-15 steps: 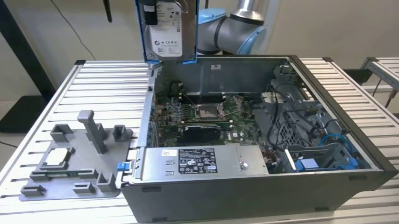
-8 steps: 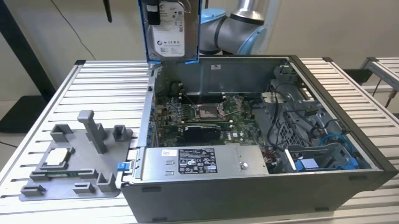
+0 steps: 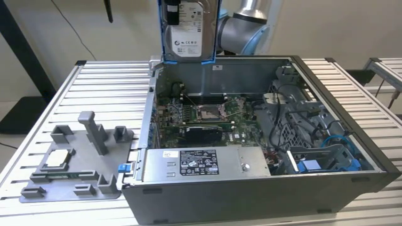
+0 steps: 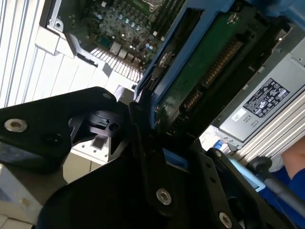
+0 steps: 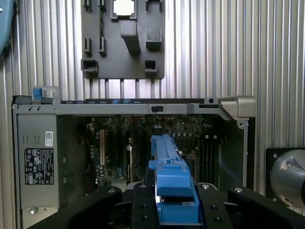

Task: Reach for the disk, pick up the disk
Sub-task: 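Pick up the disk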

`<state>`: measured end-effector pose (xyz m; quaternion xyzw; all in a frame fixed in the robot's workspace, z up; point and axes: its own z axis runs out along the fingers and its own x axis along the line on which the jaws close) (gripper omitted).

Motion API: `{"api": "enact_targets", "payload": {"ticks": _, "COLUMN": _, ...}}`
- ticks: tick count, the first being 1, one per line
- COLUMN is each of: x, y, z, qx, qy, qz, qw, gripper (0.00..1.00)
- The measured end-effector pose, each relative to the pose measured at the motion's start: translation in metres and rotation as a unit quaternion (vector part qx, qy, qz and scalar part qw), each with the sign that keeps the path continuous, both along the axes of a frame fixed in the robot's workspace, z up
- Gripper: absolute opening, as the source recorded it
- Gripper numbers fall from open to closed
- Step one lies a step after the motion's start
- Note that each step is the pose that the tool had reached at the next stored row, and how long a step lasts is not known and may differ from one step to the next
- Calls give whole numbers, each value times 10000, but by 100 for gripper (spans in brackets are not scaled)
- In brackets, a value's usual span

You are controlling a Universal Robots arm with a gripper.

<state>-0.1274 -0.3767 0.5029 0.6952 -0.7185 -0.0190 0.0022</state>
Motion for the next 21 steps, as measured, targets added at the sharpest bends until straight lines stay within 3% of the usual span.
{"api": "enact_targets", "payload": {"ticks": 8, "x": 271, "y": 0, "z": 0, "qx": 0, "qy": 6, "qz": 0, "qw": 10000, "gripper": 0}}
{"api": "enact_targets", "payload": {"ticks": 10, "x": 394, "y": 0, "z": 0, "qx": 0, "qy": 7, "qz": 0, "qw": 10000, "gripper": 0}}
{"api": "enact_targets", "payload": {"ticks": 21, "x": 728, "y": 0, "z": 1, "qx": -1, "qy": 9, "qz": 0, "qw": 10000, "gripper": 0}}
